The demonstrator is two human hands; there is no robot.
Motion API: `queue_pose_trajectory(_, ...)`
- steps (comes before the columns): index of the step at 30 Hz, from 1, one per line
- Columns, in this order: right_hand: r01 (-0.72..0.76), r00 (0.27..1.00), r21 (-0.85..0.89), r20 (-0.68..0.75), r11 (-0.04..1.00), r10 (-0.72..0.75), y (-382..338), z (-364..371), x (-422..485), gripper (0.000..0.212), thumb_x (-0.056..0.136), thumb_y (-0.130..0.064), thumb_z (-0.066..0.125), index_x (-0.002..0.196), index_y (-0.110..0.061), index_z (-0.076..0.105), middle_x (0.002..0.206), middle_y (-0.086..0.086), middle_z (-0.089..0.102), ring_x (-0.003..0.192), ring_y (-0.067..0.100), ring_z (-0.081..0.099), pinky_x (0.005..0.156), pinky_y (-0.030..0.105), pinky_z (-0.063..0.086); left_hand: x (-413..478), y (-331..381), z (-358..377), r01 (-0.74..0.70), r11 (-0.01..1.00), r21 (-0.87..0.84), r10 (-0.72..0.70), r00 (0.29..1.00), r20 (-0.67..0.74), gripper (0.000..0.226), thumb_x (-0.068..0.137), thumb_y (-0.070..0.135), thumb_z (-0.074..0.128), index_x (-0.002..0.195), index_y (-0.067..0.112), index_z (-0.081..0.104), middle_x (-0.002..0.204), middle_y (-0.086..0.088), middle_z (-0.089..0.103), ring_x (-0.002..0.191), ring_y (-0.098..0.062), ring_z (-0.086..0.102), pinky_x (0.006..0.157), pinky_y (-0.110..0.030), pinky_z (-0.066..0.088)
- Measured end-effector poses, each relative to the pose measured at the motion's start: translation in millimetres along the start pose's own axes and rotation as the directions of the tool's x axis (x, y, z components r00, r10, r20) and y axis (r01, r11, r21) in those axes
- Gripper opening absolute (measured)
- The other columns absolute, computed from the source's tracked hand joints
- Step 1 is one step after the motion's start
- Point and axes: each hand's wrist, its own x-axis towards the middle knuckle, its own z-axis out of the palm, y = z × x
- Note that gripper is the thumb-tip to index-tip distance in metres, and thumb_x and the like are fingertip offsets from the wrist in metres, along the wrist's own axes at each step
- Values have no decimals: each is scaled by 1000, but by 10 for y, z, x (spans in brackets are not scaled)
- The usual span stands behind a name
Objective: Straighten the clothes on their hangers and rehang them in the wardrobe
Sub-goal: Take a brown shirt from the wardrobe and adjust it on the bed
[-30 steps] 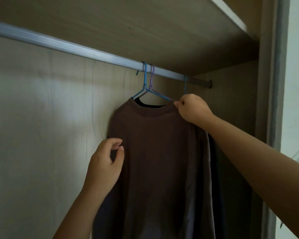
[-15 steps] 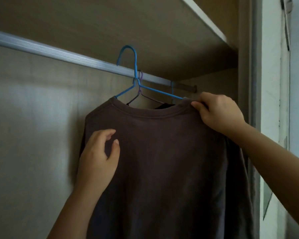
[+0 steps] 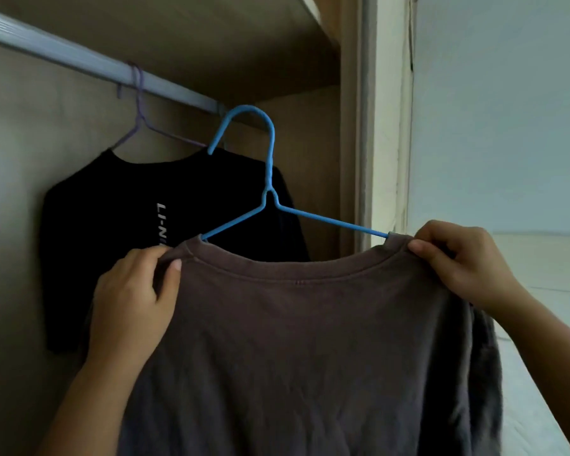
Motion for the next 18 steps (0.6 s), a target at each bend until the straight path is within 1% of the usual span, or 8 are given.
queue_pose_trajectory(1,-32,999,-20,8,999,33,77,-58,-102,23,70,-53,40,59,-36,51,61,5,58,72,18,53,55,24,37,-43,57,76,-20,999,-39,20,1000,19,32,92,29,47,95,1,61,84,-16,64,77,-34,61,65,-36,43)
queue_pose_trajectory(4,-136,989,-93,45,986,141,293,-222,-437,16,70,-55,38,65,-48,52,82,-8,59,66,13,52,53,19,36,-190,246,365,1,984,-178,23,991,130,13,86,11,57,88,0,63,79,-13,66,72,-31,61,63,-32,38)
queue_pose_trajectory(6,-236,967,-146,59,961,246,398,-320,-708,13,71,-54,41,66,-48,52,82,-9,60,69,14,53,55,17,37,-329,385,564,40,957,-286,26,975,223,8,84,9,60,85,2,64,74,-9,65,69,-28,60,61,-32,40)
queue_pose_trajectory(9,-404,905,-206,54,891,422,522,-473,-1237,14,76,-39,51,65,-47,53,78,-13,61,70,7,56,58,11,37,-607,610,865,70,913,-401,72,942,329,5,81,7,63,82,3,66,70,-8,64,66,-26,58,59,-29,41)
queue_pose_trajectory(12,-562,805,-271,38,781,592,568,-677,-1832,27,82,-29,58,58,-39,53,63,-16,61,62,-6,54,57,6,37,-885,895,1146,75,867,-492,163,891,423,4,80,5,64,81,2,67,70,-8,65,65,-20,55,56,-20,38)
queue_pose_trajectory(14,-661,710,-314,33,682,703,530,-838,-2208,34,87,-19,60,59,-37,52,57,-9,59,64,-6,54,58,6,39,-1044,1106,1312,88,822,-563,239,844,480,3,79,5,66,79,2,67,67,-5,63,63,-16,53,56,-10,37)
queue_pose_trajectory(15,-699,662,-337,26,630,749,494,-921,-2381,32,88,-18,58,61,-33,53,60,-9,59,67,-5,55,59,8,40,-1117,1217,1389,89,797,-597,282,820,499,2,78,5,67,78,3,67,65,-3,61,61,-15,53,56,-9,37)
queue_pose_trajectory(18,-800,522,-380,-58,465,851,342,-1162,-2890,34,89,-24,57,57,-36,52,59,-7,59,70,1,54,59,14,39,-1389,1571,1582,71,736,-673,405,751,522,2,76,4,69,76,3,67,64,-5,63,61,-18,54,55,-23,38)
